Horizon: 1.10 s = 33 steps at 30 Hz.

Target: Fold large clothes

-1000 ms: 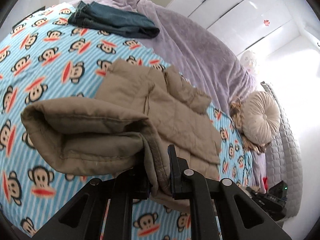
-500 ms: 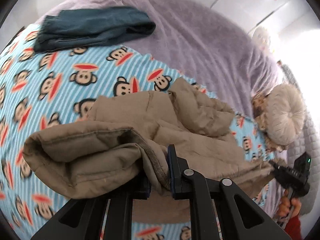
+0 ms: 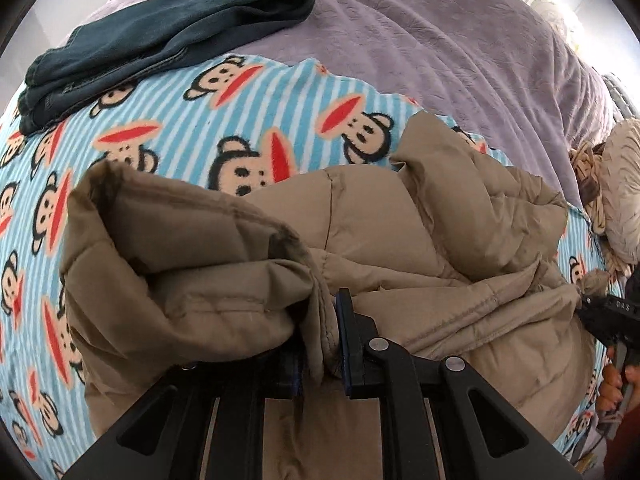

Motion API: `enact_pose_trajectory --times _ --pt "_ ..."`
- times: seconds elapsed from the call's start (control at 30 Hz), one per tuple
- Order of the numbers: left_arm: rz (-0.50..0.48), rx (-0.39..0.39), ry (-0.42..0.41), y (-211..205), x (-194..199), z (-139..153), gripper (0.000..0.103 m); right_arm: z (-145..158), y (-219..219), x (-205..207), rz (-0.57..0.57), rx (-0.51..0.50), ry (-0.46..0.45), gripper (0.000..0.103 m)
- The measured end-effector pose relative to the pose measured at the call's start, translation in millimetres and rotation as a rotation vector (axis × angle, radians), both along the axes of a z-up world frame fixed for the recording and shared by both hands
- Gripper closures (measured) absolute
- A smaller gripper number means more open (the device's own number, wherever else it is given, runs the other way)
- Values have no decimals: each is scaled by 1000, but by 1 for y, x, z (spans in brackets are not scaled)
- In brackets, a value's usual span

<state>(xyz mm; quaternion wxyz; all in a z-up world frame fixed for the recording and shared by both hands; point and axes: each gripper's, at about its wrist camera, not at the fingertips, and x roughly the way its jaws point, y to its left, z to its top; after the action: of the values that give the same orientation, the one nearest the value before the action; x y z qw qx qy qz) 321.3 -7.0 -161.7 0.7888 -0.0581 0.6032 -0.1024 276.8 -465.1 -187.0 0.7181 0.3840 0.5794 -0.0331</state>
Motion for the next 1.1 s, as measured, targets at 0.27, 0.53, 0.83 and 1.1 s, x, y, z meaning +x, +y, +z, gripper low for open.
enact_pose_trajectory --times 0.27,0.53,0.83,1.1 --pt "-50 1 -86 5 -16 29 72 3 3 4 23 -16 -18 94" --pt "-64 100 -272 12 -44 79 0 39 8 -4 78 -98 -75 63" --pt "-240 51 -193 -39 -64 43 63 60 71 -39 323 -126 -186 75" --pt "-207 232 -290 -63 -34 8 63 18 81 -14 372 -289 -152 82"
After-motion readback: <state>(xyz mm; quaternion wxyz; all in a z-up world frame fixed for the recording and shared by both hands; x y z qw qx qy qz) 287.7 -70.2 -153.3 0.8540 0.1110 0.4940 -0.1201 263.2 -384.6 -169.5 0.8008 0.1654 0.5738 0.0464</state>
